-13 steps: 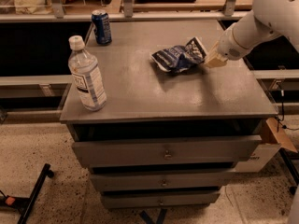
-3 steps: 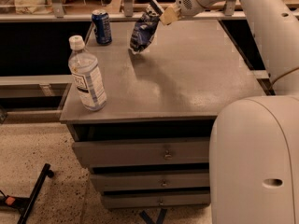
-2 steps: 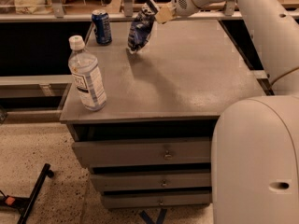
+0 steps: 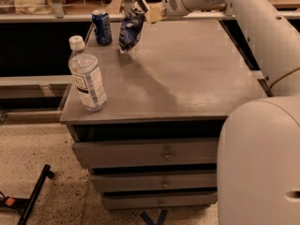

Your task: Move blue chip bag near pepsi can

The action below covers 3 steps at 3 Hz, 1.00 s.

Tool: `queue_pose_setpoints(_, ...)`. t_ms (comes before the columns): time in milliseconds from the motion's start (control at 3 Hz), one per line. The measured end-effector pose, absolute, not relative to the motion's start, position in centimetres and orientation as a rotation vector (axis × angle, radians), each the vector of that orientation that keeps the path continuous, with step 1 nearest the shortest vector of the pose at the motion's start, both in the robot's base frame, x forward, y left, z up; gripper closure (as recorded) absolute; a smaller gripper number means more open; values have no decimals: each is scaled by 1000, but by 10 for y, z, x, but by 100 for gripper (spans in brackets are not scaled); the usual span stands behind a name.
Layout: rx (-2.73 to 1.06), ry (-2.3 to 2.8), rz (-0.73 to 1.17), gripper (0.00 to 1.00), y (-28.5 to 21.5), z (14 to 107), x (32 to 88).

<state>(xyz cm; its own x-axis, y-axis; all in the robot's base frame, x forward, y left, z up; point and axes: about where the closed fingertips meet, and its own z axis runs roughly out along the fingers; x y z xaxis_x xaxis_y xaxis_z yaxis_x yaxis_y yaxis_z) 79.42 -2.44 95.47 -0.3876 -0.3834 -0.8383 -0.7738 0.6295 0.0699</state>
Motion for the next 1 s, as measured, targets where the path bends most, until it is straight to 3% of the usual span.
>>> queue_pose_setpoints(667,-909,1975,668,100,12,956,782)
queue_pose_setpoints(1000,-913,1978,672,82,14,953,782)
